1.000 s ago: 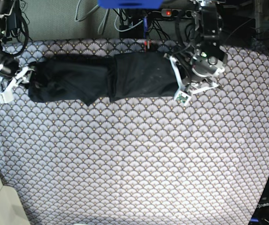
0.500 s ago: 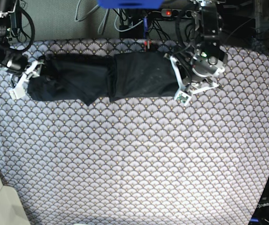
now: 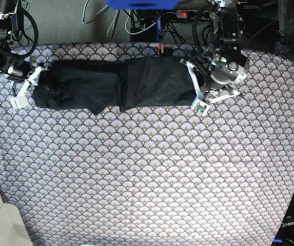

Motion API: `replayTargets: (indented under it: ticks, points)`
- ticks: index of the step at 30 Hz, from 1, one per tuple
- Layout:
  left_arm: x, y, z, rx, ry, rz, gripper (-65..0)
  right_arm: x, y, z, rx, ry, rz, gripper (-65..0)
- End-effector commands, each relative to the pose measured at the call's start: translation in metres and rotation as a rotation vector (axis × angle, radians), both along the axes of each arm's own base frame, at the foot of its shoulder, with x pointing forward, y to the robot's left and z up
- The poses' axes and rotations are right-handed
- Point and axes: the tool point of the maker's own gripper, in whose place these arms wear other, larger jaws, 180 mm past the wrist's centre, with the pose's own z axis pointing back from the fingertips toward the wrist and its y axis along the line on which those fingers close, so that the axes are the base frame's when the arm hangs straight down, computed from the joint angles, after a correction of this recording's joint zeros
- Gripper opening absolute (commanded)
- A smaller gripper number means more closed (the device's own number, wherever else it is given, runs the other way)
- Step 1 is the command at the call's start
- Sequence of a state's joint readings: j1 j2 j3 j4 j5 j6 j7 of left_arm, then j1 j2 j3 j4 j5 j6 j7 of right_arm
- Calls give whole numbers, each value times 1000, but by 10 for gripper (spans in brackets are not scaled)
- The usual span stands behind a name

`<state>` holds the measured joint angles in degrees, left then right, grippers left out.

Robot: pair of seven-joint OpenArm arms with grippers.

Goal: Fold the T-shirt properly
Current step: 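Fold the strip's end with the right gripper over toward the left gripper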

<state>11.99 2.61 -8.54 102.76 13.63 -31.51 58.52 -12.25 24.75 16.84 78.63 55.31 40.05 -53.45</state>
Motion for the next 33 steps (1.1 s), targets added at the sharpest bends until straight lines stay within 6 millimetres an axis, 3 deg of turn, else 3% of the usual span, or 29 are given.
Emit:
replayTargets:
  ticks: [1, 7, 9, 16, 20, 28, 33]
  points:
    - [9, -1, 10, -5, -38, 2, -650, 10, -5, 13, -1, -42, -4, -650]
    - [21, -3, 39, -10, -131, -3, -650, 10, -6, 15, -11, -33, 13, -650]
    - [24, -3, 49, -7, -159, -2, -650, 15, -2, 25, -29, -58, 44, -650]
    - [21, 5, 50, 17, -160, 11, -650, 18, 27, 56, -73, -134, 159, -650]
    - [8, 34, 36, 39, -110, 92, -650, 16, 45, 62, -72, -141, 201, -650]
    - [-9, 103, 37, 93, -102, 291, -650, 8, 85, 73, -46, -158, 262, -650]
    - [-14, 125, 39, 128, -101, 327, -650, 13, 105, 79, -28, -168, 291, -650]
